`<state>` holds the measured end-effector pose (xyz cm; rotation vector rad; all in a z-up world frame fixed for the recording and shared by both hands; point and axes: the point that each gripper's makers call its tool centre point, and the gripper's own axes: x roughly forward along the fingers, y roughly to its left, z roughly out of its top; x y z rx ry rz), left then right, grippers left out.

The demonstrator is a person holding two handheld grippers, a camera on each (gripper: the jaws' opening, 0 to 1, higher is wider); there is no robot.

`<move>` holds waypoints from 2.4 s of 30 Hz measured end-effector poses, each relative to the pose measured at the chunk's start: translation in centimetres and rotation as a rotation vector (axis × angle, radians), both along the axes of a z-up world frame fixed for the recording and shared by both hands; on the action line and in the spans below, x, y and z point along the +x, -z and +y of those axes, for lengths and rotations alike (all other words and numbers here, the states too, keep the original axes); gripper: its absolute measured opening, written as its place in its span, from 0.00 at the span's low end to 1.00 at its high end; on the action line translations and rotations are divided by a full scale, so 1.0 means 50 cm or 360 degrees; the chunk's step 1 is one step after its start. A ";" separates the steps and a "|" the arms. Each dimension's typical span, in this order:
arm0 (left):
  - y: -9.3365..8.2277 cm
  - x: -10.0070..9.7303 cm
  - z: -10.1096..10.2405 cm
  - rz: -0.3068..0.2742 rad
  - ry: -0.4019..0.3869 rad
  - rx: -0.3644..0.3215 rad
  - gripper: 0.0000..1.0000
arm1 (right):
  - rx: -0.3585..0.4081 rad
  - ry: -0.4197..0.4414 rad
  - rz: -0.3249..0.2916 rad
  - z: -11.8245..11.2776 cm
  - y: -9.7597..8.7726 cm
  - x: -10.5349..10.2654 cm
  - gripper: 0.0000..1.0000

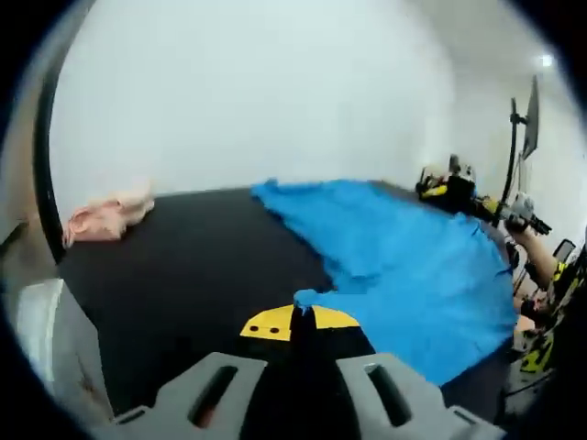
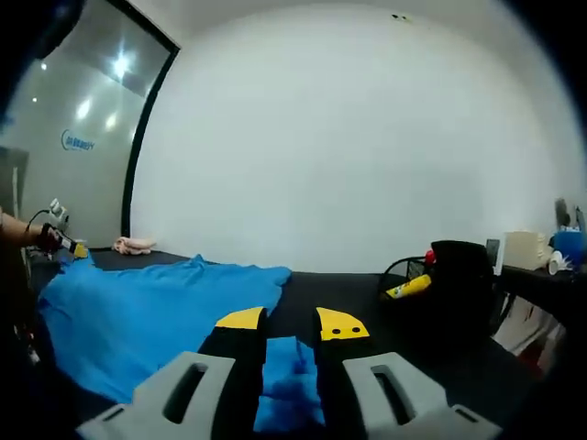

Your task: Spread out the cloth and fold it

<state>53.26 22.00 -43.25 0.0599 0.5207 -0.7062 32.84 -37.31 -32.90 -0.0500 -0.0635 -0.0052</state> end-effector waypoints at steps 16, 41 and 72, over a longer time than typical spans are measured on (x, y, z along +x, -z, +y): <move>-0.037 0.006 -0.029 -0.0141 -0.0054 -0.0312 0.16 | -0.0039 -0.0422 0.0681 -0.005 0.139 0.151 0.25; -0.032 -0.023 -0.020 -0.0142 -0.0048 -0.0367 0.16 | -0.0091 -0.0020 0.0348 -0.143 0.069 0.123 0.16; -0.022 -0.438 -0.431 -0.0214 0.0351 -0.0443 0.03 | -0.0371 -0.0730 0.0401 0.437 0.187 -0.125 0.04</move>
